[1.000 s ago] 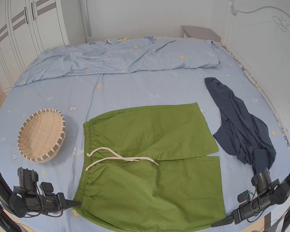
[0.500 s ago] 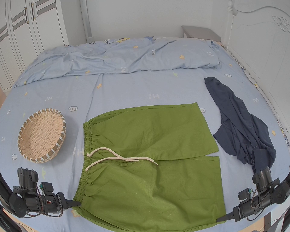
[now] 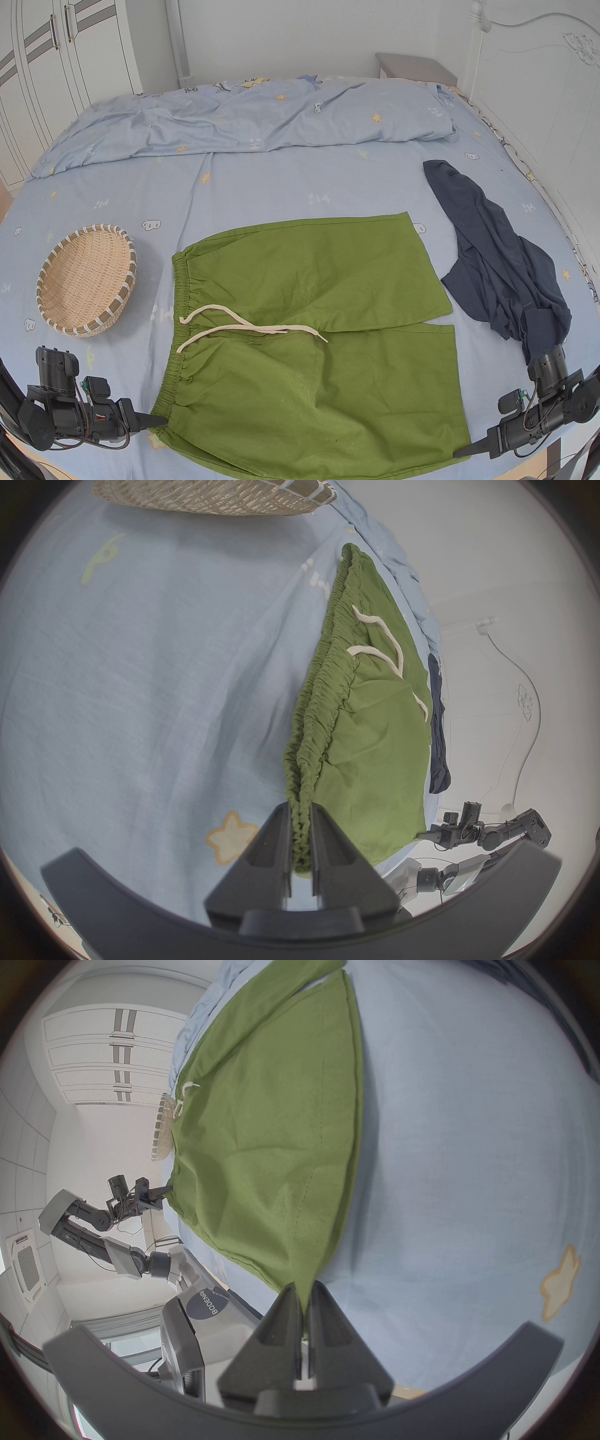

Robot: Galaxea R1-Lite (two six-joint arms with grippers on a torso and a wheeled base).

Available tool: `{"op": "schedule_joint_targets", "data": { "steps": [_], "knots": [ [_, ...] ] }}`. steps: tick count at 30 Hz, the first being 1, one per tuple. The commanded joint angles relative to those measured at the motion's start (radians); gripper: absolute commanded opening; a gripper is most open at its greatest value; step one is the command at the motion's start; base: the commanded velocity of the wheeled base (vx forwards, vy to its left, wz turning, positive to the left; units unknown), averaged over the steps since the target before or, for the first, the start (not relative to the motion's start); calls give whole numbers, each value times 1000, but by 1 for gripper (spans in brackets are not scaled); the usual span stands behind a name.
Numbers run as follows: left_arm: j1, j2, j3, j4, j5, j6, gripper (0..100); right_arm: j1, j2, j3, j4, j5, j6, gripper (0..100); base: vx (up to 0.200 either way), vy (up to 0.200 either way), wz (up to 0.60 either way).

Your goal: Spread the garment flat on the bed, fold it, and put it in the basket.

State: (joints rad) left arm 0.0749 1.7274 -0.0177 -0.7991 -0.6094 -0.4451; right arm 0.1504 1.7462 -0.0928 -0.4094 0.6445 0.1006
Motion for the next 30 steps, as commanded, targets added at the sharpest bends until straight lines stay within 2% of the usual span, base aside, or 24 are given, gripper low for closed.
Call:
{"op": "schedule_joint_targets", "data": {
  "steps": [1, 3, 8, 9, 10, 13, 14, 16, 19, 22, 30],
  "knots": [
    [0, -45, 18, -11, -1, -3, 0, -34, -131, -35, 17, -6, 19, 0, 0, 0, 0],
    [-3, -58, 12, -11, -1, -9, 0, -40, -149, -48, 23, -6, 24, 0, 0, 0, 0],
    [-12, -128, -104, 54, 25, -72, 0, -55, -247, -257, 190, -22, 28, 0, 0, 0, 0],
    [-12, -128, -104, 54, 25, -72, 0, -55, -247, -257, 190, -22, 28, 0, 0, 0, 0],
    [-12, -161, -176, 152, 34, -83, 0, -58, -270, -369, 302, -22, 28, 0, 0, 0, 0],
    [-14, -215, -324, 360, 33, -84, 0, -58, -274, -528, 435, -22, 27, 0, 0, 0, 0],
    [-14, -216, -332, 371, 33, -84, 0, -58, -274, -536, 440, -22, 28, 0, 0, 0, 0],
    [-15, -246, -496, 566, 28, -86, 0, -72, -266, -644, 497, -22, 28, 0, 0, 0, 0],
    [-17, -243, -650, 713, 25, -86, 0, -74, -232, -725, 518, -22, 28, 0, 0, 0, 0],
    [-43, -201, -766, 781, 25, -87, 0, -74, -177, -795, 526, -22, 30, 0, 0, 0, 0],
    [-49, -43, -978, 799, 34, -113, 0, -63, -68, -984, 527, -25, 90, 0, 0, 0, 0]
  ]
}}
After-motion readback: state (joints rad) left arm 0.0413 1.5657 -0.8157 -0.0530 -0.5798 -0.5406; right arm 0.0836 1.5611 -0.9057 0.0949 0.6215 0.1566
